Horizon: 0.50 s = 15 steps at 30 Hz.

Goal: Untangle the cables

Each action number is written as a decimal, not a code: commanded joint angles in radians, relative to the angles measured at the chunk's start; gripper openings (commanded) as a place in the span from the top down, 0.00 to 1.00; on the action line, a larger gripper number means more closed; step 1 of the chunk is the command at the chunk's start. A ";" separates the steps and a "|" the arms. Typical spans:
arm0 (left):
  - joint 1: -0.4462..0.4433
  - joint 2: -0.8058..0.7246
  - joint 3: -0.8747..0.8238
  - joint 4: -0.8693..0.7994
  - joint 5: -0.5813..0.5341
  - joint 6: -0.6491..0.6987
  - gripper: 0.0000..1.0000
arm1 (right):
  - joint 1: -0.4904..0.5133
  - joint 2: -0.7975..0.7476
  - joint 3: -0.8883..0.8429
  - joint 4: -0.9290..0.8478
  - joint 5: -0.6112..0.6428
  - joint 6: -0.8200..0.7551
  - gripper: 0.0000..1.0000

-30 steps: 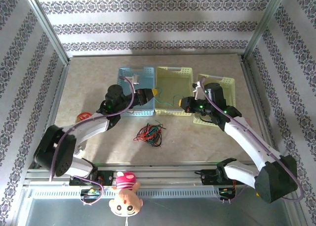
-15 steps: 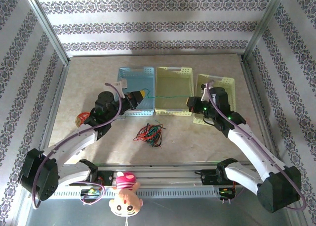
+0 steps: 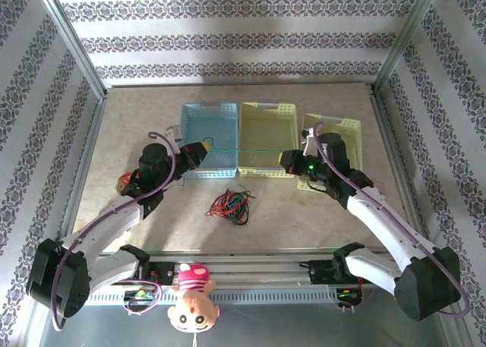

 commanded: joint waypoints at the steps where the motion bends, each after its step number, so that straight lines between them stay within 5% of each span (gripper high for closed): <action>1: 0.093 -0.030 -0.025 -0.058 -0.201 -0.032 1.00 | -0.035 0.014 0.005 -0.053 0.115 0.018 0.46; 15: 0.120 0.048 0.004 -0.006 -0.219 -0.030 1.00 | -0.035 -0.015 -0.007 -0.061 0.127 0.008 0.39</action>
